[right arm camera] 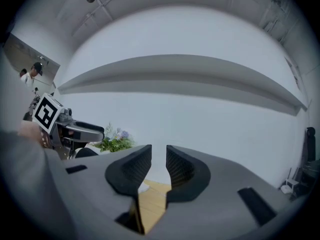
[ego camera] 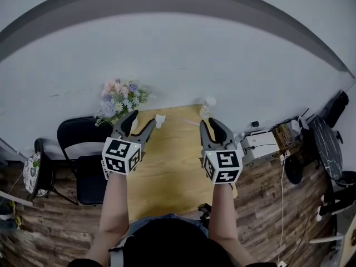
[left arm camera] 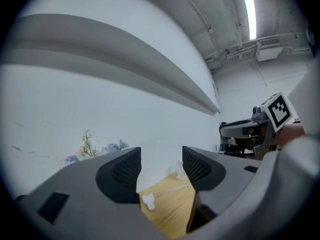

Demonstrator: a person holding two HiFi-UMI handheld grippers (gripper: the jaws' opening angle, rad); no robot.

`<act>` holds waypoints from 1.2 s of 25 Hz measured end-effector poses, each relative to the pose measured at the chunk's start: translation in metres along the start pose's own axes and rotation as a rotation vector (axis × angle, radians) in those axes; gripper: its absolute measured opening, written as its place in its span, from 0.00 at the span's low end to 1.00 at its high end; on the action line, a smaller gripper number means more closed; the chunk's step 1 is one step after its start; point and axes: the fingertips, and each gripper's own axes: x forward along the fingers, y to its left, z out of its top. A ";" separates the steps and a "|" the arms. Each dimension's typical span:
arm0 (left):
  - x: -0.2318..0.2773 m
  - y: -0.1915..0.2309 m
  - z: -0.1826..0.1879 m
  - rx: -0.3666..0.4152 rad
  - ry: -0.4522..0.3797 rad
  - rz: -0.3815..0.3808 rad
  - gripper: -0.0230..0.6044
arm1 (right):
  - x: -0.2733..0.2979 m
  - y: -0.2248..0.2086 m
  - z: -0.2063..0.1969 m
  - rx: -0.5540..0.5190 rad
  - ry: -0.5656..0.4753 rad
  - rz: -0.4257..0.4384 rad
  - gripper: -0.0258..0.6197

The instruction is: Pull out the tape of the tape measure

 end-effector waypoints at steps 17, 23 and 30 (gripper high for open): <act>-0.066 0.007 0.052 0.082 -0.214 0.108 0.05 | -0.049 0.005 0.034 0.050 -0.147 0.011 0.06; -0.071 0.002 0.058 0.088 -0.230 0.091 0.05 | -0.056 0.011 0.041 0.035 -0.180 0.016 0.06; -0.074 -0.006 0.069 0.115 -0.257 0.093 0.05 | -0.067 0.012 0.049 -0.032 -0.196 -0.005 0.06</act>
